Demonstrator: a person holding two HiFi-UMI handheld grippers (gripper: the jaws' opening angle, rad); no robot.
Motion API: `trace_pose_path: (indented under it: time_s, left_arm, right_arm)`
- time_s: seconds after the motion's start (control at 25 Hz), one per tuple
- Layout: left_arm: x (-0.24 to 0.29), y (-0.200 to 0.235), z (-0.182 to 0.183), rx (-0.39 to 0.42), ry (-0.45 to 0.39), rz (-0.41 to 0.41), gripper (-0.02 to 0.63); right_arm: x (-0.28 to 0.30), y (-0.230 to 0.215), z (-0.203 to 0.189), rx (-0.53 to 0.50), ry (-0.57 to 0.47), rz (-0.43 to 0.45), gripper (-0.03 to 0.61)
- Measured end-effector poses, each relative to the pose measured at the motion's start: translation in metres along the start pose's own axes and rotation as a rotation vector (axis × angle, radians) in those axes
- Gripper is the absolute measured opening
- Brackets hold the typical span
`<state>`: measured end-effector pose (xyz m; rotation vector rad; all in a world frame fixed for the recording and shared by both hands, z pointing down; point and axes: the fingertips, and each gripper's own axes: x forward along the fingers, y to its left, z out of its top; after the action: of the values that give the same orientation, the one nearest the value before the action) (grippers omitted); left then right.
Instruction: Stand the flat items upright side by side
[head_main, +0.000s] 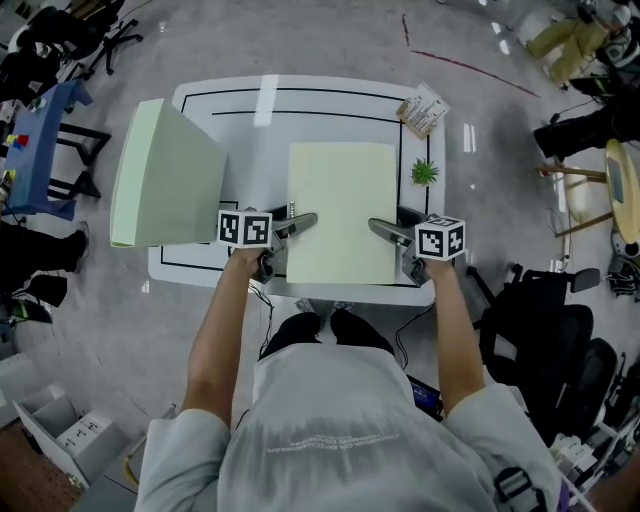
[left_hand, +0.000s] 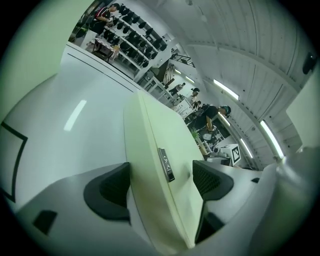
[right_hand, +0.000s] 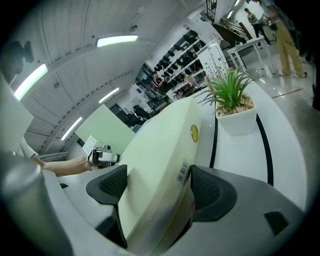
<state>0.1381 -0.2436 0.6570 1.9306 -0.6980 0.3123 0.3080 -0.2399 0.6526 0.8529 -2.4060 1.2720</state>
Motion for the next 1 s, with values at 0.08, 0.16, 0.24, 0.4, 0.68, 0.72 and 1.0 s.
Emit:
trace_pose_path:
  time_s: [0.08, 0.16, 0.24, 0.4, 0.68, 0.72, 1.0]
  left_arm:
    - [-0.002, -0.002, 0.001, -0.019, -0.010, -0.016, 0.393]
    - [-0.004, -0.007, 0.002, -0.021, -0.025, -0.033, 0.393]
    - [-0.011, -0.014, 0.004, -0.038, -0.061, -0.071, 0.393]
    - [-0.024, -0.029, 0.008, -0.118, -0.148, -0.171, 0.393]
    - [-0.041, -0.044, 0.018, -0.310, -0.359, -0.324, 0.393]
    - [-0.042, -0.048, 0.020, -0.325, -0.373, -0.339, 0.393]
    - [-0.008, -0.105, 0.001, -0.388, -0.210, -0.517, 0.396]
  right_arm:
    - [0.001, 0.000, 0.000, 0.003, -0.007, -0.005, 0.394]
    - [0.001, -0.001, 0.000, 0.008, -0.014, -0.008, 0.397]
    - [0.001, -0.002, 0.001, 0.020, -0.020, -0.010, 0.402]
    - [0.000, -0.007, 0.003, 0.055, -0.031, -0.017, 0.417]
    - [-0.003, -0.013, 0.009, 0.100, -0.068, -0.001, 0.437]
    - [-0.004, -0.014, 0.009, 0.106, -0.073, 0.003, 0.439]
    - [0.007, 0.010, 0.004, 0.147, -0.060, 0.123, 0.445]
